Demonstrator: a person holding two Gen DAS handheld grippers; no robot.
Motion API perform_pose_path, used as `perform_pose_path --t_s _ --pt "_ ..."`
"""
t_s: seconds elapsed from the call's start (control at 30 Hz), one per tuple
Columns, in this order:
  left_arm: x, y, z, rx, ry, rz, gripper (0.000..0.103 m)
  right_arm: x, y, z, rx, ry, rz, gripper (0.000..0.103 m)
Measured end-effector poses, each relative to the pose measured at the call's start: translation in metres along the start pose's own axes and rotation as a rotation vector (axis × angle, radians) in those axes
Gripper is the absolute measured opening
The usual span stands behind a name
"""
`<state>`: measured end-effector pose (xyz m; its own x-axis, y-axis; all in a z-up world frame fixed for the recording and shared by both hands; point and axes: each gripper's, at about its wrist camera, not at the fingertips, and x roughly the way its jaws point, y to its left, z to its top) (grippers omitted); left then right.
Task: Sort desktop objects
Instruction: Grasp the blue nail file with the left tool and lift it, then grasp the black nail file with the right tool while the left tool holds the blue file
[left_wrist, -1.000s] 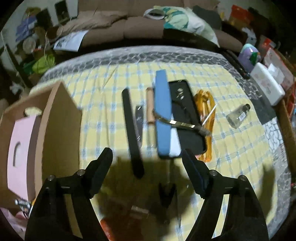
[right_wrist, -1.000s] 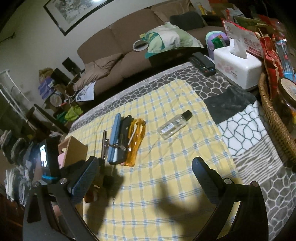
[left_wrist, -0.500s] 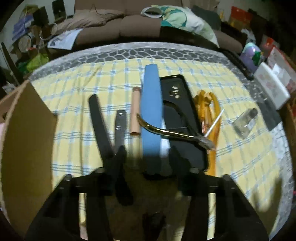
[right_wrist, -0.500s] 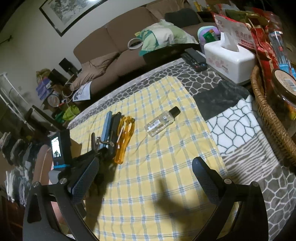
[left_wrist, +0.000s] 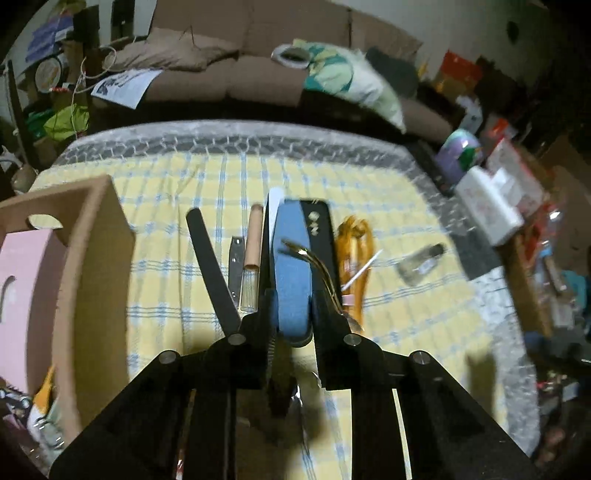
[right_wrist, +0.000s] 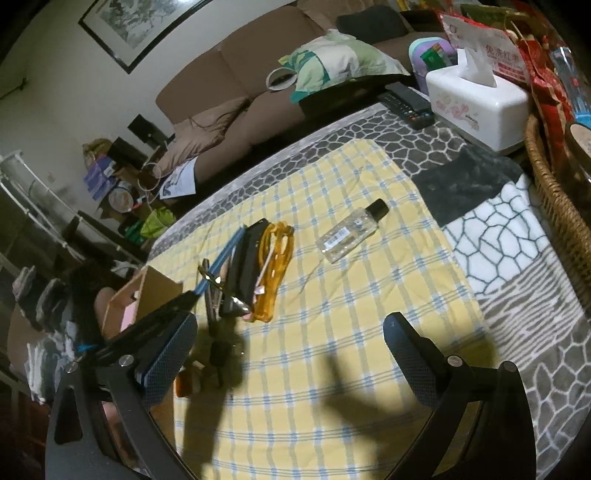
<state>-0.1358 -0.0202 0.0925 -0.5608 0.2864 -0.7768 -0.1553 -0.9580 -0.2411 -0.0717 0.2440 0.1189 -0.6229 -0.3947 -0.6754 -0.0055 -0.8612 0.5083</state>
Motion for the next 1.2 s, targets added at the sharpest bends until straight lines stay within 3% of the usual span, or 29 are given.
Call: perform_pose_path --t_s 0.33,0.57,0.73,0.93,1.03,1.17,1.2 --pt "-0.127 0.024 0.026 -0.026 -0.186 -0.091 0.016 0.009 0.033 -0.003 -0.015 0.008 0.043 0.103" --pt "-0.203 0.049 0.016 -0.037 -0.315 -0.104 0.016 0.024 0.076 -0.011 -0.093 0.019 0.083 0.103" --pt "-0.239 0.081 0.001 -0.092 -0.384 -0.103 0.016 0.05 0.121 -0.022 -0.234 0.047 0.075 0.103" --pt "-0.248 0.121 -0.014 -0.168 -0.39 -0.138 0.016 0.092 0.164 -0.03 -0.351 0.076 0.054 0.102" --pt "-0.247 0.136 -0.021 -0.195 -0.392 -0.148 0.016 0.125 0.179 -0.038 -0.421 0.111 0.002 0.09" --pt "-0.24 0.157 -0.026 -0.242 -0.383 -0.161 0.016 0.173 0.19 -0.049 -0.486 0.157 -0.074 0.052" --pt "-0.239 0.163 -0.026 -0.252 -0.381 -0.161 0.016 0.183 0.193 -0.051 -0.503 0.163 -0.092 0.05"
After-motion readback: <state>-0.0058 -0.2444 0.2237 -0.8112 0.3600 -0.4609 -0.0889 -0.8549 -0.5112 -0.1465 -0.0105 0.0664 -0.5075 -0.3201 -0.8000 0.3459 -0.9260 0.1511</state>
